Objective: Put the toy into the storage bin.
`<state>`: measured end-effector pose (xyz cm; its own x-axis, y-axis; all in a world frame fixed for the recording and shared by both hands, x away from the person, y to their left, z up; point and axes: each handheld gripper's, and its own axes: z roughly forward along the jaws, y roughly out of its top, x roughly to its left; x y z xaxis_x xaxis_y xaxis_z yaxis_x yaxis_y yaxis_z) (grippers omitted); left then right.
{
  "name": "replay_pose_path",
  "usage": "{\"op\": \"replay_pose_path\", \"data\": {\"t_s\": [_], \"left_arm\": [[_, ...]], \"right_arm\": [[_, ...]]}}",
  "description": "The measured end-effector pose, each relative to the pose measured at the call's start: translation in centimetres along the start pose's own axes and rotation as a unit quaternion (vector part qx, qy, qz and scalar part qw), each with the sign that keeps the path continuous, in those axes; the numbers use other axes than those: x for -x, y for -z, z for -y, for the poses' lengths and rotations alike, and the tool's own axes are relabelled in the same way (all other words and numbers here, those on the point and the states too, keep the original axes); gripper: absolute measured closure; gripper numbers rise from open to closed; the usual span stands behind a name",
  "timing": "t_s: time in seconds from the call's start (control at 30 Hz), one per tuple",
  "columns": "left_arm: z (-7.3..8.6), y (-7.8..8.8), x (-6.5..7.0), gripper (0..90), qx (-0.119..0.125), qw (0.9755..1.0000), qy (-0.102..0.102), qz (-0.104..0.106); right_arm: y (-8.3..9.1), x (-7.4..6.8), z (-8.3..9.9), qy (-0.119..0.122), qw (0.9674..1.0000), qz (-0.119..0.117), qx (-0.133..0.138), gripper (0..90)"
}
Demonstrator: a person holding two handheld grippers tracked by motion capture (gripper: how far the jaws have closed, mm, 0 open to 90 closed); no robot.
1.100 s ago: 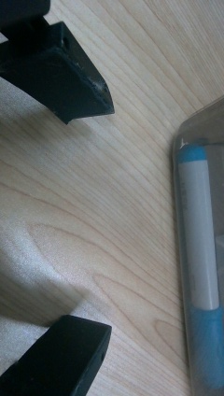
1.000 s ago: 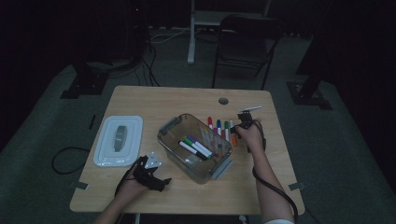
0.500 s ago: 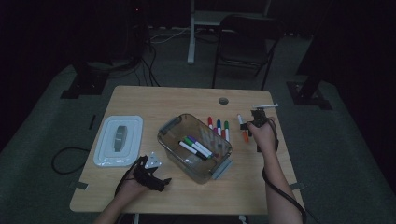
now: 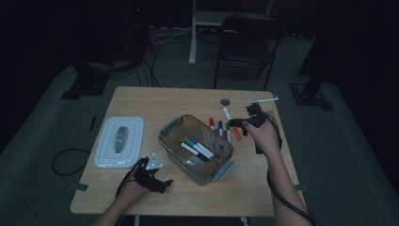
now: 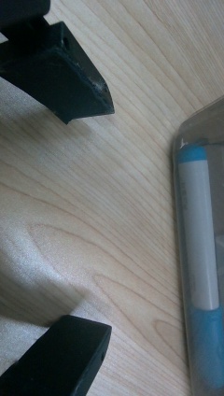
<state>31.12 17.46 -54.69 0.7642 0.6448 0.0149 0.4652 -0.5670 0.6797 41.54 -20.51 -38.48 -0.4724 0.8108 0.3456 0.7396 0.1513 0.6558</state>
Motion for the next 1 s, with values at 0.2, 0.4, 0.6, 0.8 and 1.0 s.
{"op": "replay_pose_path", "data": {"t_s": [0.2,0.4,0.6,0.8,1.0], "left_arm": [[0.0,0.0,0.0,0.4,-0.001,1.0,-0.001,0.0],[0.0,0.0,0.0,0.4,-0.001,1.0,0.0,0.001],[0.0,0.0,0.0,0.4,-0.001,1.0,0.0,0.001],[0.0,0.0,0.0,0.4,-0.002,1.0,-0.001,0.0],[0.0,0.0,0.0,0.4,-0.002,1.0,-0.001,0.001]], "right_arm": [[-0.4,-3.8,-0.7,0.042,0.9971,-0.063,-0.01,76.8],[-2.1,-7.4,-0.6,0.082,0.9909,-0.1,-0.04,76.8],[-4.4,-10.0,-0.4,0.114,0.9836,-0.118,-0.075,76.7],[-7.7,-11.7,0.5,0.13,0.976,-0.125,-0.122,76.7],[-10.7,-12.9,1.3,0.14,0.9687,-0.124,-0.163,76.7]]}}
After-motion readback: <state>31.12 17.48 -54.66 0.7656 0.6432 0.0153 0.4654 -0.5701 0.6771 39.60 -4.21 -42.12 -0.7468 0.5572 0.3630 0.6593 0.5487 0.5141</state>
